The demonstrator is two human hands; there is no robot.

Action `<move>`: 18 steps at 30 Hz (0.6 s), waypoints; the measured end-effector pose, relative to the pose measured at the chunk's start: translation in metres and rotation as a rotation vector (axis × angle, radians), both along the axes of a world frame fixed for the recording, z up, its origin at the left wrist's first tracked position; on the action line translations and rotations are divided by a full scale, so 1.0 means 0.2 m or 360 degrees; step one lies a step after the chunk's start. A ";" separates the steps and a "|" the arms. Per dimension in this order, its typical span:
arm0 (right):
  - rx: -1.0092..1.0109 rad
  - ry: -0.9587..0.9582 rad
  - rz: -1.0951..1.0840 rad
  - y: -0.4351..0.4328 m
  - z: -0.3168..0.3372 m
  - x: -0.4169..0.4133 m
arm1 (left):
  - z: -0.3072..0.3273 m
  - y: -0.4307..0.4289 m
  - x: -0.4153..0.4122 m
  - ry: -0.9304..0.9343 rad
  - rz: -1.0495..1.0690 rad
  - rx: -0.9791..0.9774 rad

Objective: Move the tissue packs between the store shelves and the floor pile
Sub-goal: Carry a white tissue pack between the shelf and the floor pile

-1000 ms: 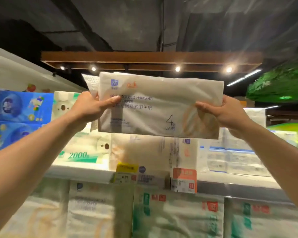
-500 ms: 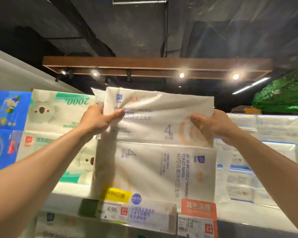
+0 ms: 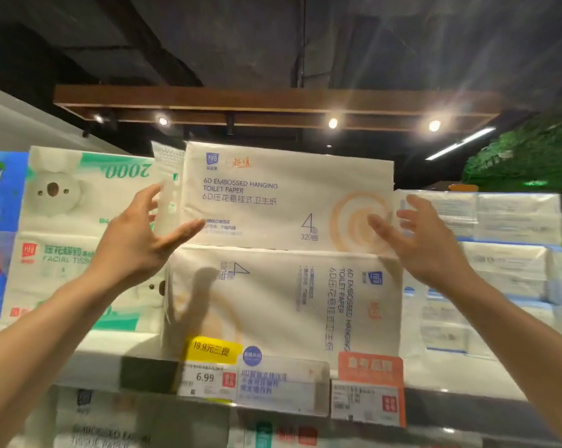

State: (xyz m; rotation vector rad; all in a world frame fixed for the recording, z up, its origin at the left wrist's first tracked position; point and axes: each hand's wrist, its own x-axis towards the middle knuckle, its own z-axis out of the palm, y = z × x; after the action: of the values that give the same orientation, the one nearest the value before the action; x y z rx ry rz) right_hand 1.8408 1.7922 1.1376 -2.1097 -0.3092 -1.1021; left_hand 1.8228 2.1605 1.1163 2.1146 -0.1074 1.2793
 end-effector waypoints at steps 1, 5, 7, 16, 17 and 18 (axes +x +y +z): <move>-0.0124 0.0014 -0.0038 0.02 -0.06 -0.04 | -0.04 0.01 -0.03 0.0038 0.0003 0.0041; -0.0482 0.0108 -0.0066 0.10 -0.29 -0.21 | -0.22 0.01 -0.14 0.0147 -0.0039 0.0129; -0.0565 0.0061 -0.0056 0.14 -0.39 -0.32 | -0.32 -0.01 -0.22 0.0185 -0.0086 0.0209; -0.0602 0.0375 -0.0145 0.20 -0.75 -0.95 | -0.72 -0.24 -0.63 0.0442 -0.0571 0.0425; -0.0591 0.0450 -0.0161 0.18 -0.80 -1.03 | -0.77 -0.30 -0.67 0.0491 -0.0633 0.0474; -0.0579 0.0534 -0.0189 0.15 -0.85 -1.11 | -0.82 -0.36 -0.71 0.0548 -0.0695 0.0532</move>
State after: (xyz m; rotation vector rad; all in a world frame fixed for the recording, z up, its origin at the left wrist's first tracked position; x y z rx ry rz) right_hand 1.6183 1.8222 0.9677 -2.6195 -0.2380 -0.7779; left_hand 1.6810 2.0888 0.9517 2.3829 -0.6321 0.6659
